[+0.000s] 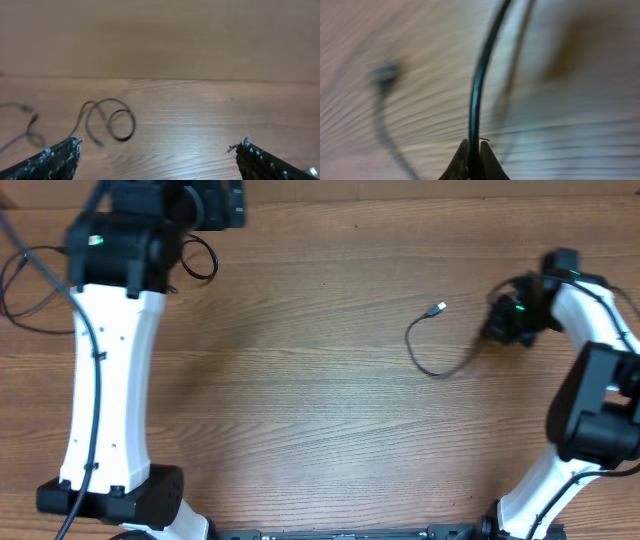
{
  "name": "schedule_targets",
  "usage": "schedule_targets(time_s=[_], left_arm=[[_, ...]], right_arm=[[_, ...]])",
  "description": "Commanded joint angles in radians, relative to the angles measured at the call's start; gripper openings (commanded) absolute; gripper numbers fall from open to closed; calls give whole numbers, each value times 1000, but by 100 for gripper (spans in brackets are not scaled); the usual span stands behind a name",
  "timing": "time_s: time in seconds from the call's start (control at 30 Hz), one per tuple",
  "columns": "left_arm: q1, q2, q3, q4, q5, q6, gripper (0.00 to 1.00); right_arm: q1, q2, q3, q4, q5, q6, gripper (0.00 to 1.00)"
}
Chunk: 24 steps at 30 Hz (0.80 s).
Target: Untangle cables
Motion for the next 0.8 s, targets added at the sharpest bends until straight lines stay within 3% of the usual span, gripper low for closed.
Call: schedule_targets(time_s=[0.0, 0.23, 0.4, 0.77], left_arm=[[83, -25, 18, -26, -9, -67, 100], [274, -30, 18, -60, 7, -146, 100], [412, -30, 18, -95, 163, -152, 100], [488, -30, 17, -155, 231, -149, 100]], right_arm=[[171, -182, 84, -11, -67, -15, 4], [530, -368, 141, -2, -71, -15, 4], [751, -446, 180, 13, -45, -34, 4], [763, -487, 188, -7, 121, 29, 4]])
